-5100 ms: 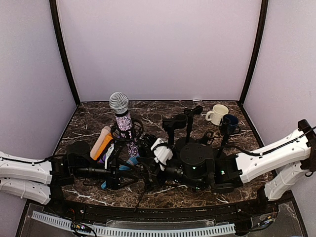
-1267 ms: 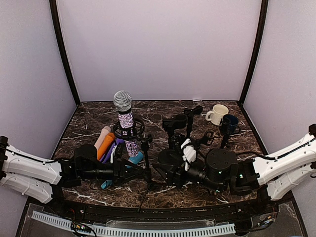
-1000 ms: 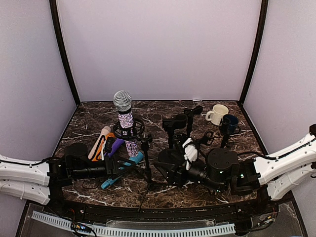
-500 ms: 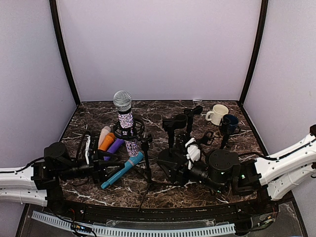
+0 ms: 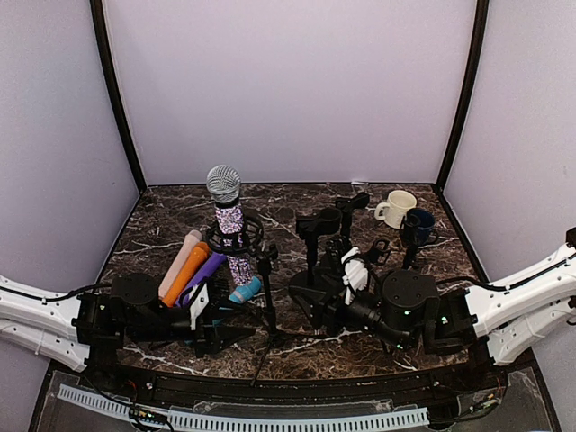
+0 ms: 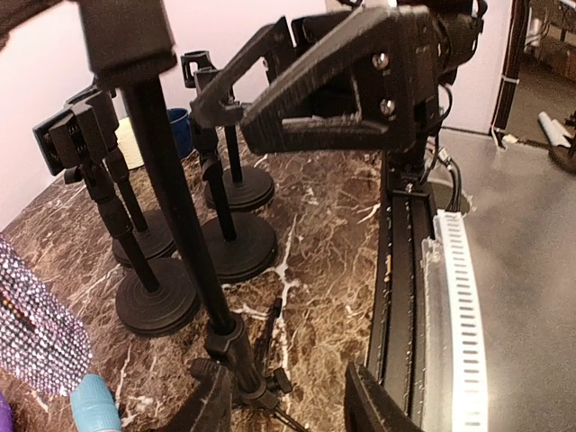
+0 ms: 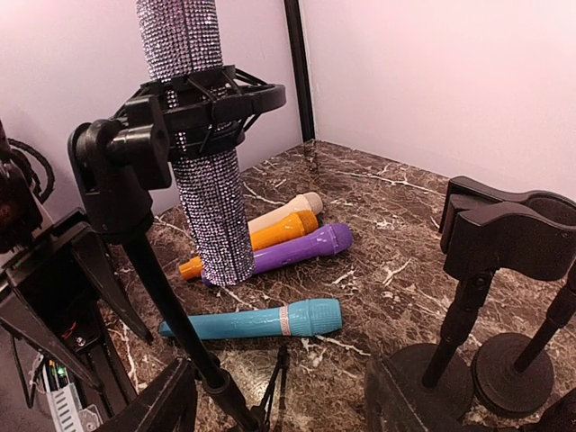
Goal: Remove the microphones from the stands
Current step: Unscrew the knob on the microphone stand.
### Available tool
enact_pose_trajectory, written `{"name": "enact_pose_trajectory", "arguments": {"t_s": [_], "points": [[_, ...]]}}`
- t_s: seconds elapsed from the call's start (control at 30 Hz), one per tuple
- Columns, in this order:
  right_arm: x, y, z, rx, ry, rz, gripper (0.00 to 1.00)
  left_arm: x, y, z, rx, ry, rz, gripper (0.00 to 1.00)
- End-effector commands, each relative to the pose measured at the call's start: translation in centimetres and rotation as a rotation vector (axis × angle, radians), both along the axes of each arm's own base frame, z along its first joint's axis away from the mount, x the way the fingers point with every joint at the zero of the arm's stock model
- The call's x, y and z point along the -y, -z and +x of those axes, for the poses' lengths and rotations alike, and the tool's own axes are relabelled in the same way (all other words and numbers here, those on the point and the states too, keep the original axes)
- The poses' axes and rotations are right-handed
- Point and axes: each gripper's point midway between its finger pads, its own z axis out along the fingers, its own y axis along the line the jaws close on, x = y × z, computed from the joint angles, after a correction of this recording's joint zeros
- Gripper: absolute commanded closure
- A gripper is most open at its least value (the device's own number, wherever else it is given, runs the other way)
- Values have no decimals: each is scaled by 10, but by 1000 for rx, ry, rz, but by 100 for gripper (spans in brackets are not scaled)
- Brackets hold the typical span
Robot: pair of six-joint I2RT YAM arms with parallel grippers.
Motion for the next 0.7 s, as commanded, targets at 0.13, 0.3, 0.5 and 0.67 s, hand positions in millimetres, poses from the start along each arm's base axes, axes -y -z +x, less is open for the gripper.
{"name": "enact_pose_trajectory", "arguments": {"t_s": [0.13, 0.3, 0.5, 0.67], "points": [[0, -13, 4, -6, 14, 53, 36, 7, 0, 13, 178, -18, 91, 57], [-1, -13, 4, -9, 10, 54, 35, 9, 6, 16, 196, -19, 119, 53], [-3, -14, 4, -15, 4, 62, 35, 10, 11, 24, 208, -22, 148, 50], [-1, -13, 5, -20, 9, 65, 35, 13, 8, 29, 217, -9, 147, 49]]}}
